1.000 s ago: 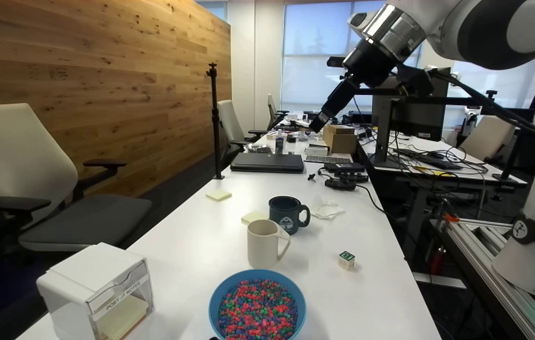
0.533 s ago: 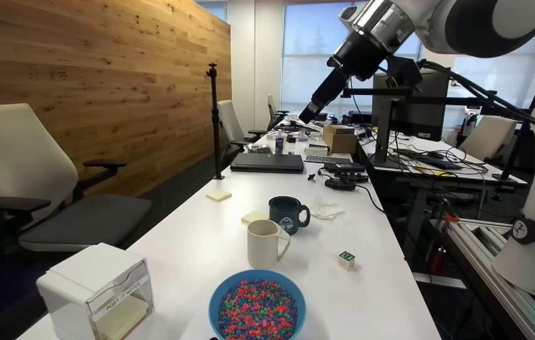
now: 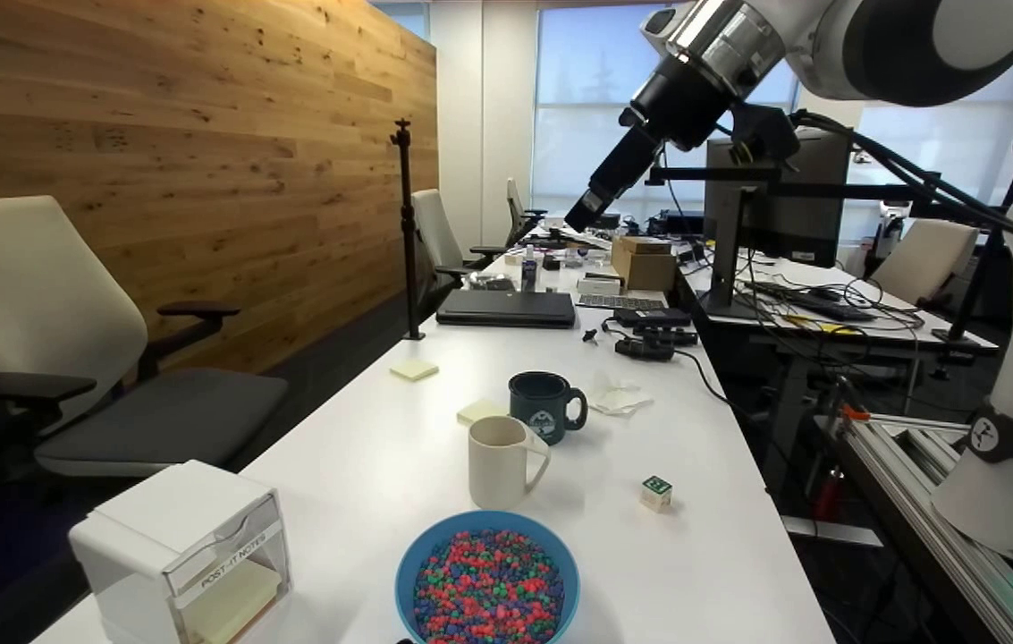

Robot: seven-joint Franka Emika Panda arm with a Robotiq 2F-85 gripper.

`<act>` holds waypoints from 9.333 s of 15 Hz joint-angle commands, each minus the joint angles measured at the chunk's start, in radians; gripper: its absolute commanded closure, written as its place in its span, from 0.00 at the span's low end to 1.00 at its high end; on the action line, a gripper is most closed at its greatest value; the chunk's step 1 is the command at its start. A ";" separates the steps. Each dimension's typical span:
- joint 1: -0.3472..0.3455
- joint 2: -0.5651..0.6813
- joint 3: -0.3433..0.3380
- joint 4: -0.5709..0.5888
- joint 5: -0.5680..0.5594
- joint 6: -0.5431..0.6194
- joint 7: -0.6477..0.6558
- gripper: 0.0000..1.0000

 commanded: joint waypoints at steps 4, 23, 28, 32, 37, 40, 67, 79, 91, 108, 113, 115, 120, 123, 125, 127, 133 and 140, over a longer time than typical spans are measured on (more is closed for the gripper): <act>-0.001 0.000 0.001 0.001 0.005 -0.001 -0.005 0.00; -0.001 0.000 0.000 0.001 0.005 -0.001 -0.005 0.00; -0.001 0.000 0.000 0.001 0.005 -0.001 -0.005 0.00; -0.001 0.000 0.000 0.001 0.005 -0.001 -0.005 0.00; -0.001 0.000 0.000 0.001 0.005 -0.001 -0.005 0.00; -0.001 0.000 0.000 0.001 0.005 -0.001 -0.005 0.00; -0.519 0.135 0.437 0.069 -0.056 0.430 0.014 0.00; -0.791 0.136 0.759 0.022 -0.031 0.438 0.071 0.00; -0.776 0.249 0.750 -0.052 -0.031 0.690 0.070 0.00; -0.735 0.666 0.793 -0.081 0.295 0.975 -0.314 0.00; -0.637 0.769 0.759 -0.081 0.447 1.002 -0.483 0.00; -0.602 0.812 0.740 -0.081 0.485 1.016 -0.526 0.00; -0.519 0.904 0.664 -0.081 0.566 1.114 -0.608 0.00; -0.538 0.889 0.669 -0.081 0.521 1.074 -0.572 0.00; -0.537 0.904 0.666 -0.080 0.521 1.079 -0.575 0.00; -0.537 0.904 0.666 -0.080 0.521 1.080 -0.575 0.00; -0.462 1.089 0.605 -0.078 0.465 1.461 -0.568 0.00; -0.001 0.972 0.117 -0.041 0.381 1.362 -0.303 0.00</act>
